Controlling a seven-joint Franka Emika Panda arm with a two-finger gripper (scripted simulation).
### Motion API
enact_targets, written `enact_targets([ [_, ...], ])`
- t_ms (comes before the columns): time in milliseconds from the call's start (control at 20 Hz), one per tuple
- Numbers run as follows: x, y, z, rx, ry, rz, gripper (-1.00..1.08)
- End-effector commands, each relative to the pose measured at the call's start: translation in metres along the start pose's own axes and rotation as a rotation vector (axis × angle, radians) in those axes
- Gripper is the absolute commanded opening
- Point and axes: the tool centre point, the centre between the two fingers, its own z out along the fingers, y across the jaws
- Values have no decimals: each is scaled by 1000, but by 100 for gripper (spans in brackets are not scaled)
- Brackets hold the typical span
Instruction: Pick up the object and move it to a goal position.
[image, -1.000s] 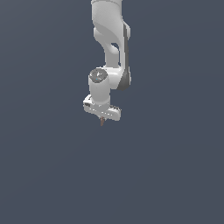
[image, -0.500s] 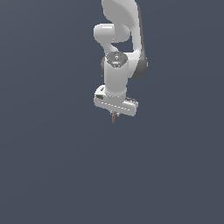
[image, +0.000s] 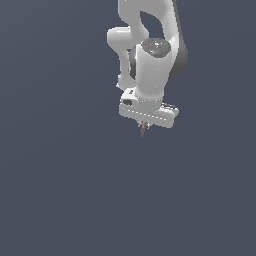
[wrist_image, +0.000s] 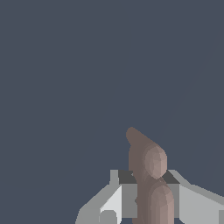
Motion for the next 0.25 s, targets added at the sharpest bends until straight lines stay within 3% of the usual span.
enact_targets([
  [0,1,-7,-7,0,-1,1,-100],
  [200,1,-10,-11,0,-1,1,-100],
])
